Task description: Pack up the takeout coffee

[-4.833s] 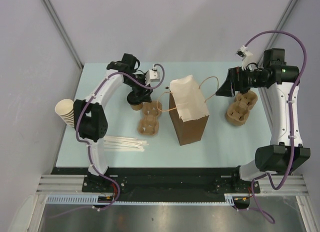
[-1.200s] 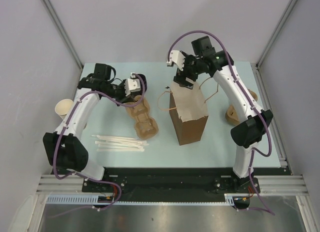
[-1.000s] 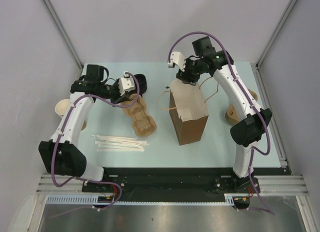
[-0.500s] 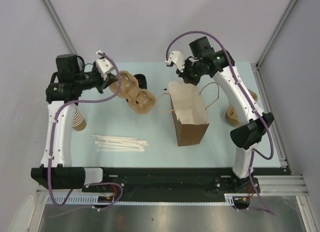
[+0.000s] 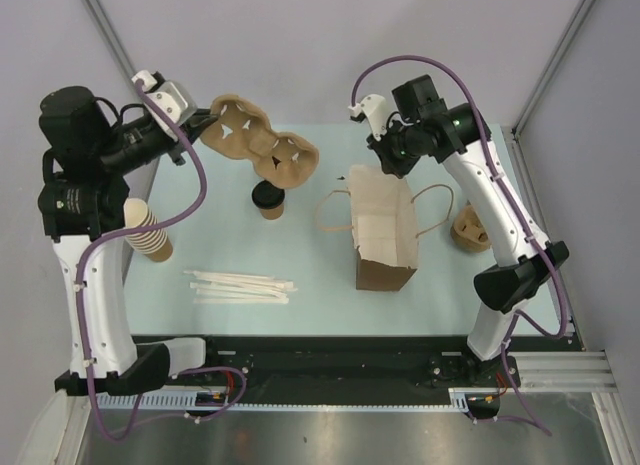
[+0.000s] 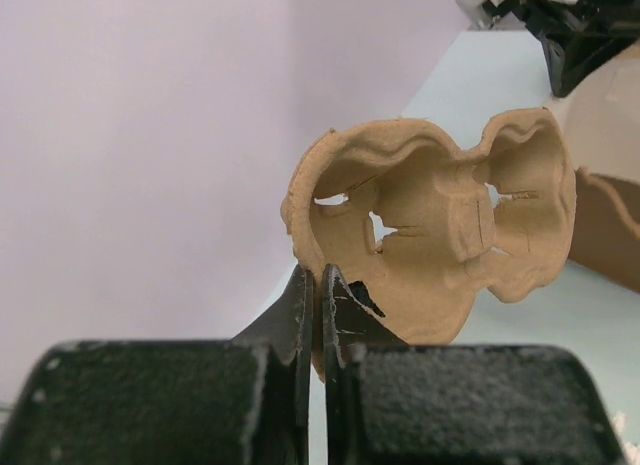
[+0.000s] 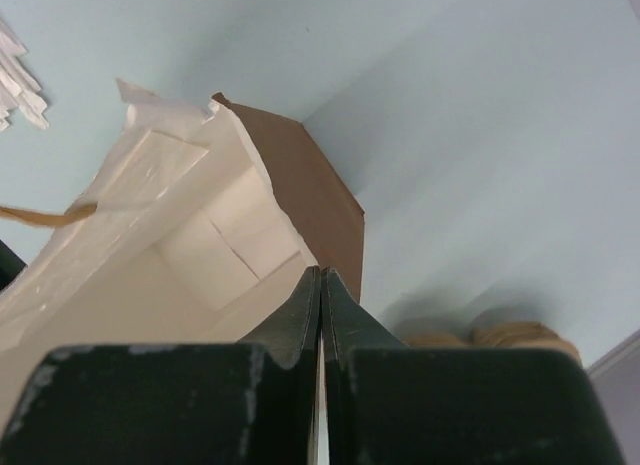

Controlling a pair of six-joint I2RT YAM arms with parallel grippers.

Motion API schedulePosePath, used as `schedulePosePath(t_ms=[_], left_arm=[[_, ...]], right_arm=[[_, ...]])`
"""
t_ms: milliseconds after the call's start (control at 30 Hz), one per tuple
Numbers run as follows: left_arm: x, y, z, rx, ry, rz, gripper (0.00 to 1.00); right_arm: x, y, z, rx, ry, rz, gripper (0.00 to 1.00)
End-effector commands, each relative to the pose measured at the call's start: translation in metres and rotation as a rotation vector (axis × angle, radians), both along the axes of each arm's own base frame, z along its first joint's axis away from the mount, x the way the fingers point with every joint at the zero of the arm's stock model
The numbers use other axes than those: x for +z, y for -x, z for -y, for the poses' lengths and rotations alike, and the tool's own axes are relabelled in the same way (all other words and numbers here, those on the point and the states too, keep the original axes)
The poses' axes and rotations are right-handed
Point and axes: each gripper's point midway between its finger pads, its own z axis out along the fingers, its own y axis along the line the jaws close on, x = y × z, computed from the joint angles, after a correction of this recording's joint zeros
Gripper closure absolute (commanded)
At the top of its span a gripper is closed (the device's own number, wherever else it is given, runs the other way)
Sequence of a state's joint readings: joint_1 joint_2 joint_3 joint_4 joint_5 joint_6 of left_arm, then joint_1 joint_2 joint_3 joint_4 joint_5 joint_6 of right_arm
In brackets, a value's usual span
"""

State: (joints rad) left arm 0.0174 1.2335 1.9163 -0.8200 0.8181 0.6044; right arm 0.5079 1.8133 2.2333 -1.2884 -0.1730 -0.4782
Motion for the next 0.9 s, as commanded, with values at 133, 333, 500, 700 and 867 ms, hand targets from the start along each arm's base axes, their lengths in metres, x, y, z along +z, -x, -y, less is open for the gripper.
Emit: schedulePosePath(t_ms=[133,333,500,700,867], left_arm=[[0.015,0.029,0.063,-0.142,-0.018,0.043,1.00],[0.017,0.044,0.112,-0.198,-0.106,0.152,1.00],[-0.004,0.058,0.149,-0.233,-0.285,0.239,1.00],[-0.016,0.065,0.179,-0.256,-0.380,0.290,1.00],[-0.033,0.062,0.196,-0.238,-0.468,0.314,1.00]], right_arm=[[0.023,0.019,0.022,-0.133,-0.037,0.046,1.00],[0.028,0.026,0.020,-0.118,-0.066,0.045,1.00],[0.028,0.031,0.020,-0.111,-0.068,0.040,1.00],[0.032,0.039,0.018,-0.089,-0.084,0.040,1.00],[0.033,0.050,0.011,-0.037,-0.109,0.014,1.00]])
